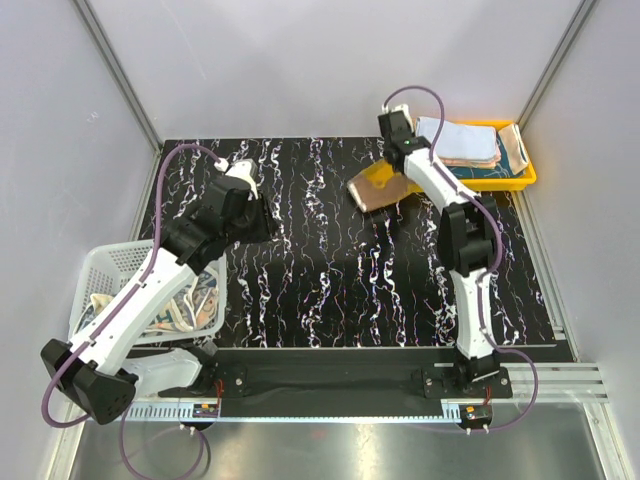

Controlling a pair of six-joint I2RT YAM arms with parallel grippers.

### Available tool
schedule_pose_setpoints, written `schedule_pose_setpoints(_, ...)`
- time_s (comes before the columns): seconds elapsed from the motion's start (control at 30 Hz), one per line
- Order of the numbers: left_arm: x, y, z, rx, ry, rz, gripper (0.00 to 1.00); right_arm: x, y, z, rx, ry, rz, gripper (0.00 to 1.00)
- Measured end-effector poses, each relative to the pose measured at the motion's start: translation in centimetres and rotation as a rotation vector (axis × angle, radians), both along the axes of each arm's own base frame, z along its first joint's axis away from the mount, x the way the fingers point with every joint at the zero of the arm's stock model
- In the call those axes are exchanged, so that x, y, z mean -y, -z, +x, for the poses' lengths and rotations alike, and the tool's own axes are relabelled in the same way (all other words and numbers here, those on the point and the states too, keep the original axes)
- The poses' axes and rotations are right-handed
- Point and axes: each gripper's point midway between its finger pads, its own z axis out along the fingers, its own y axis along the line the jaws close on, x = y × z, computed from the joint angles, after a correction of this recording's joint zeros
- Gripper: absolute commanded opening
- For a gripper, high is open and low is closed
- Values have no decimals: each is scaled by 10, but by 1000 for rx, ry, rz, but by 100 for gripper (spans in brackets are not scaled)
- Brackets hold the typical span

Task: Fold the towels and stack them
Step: Neatly place the folded towel into the bin

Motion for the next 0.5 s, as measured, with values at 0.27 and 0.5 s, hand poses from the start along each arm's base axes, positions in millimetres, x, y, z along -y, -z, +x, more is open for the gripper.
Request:
schedule_pose_setpoints(0.27,-15,5,1,11,34,90,36,30,-12,73,54,-36,-178,0)
schedule_pose_setpoints(0.5,-21,6,5,28,47,126,36,27,-45,102,143,-94,-283,0)
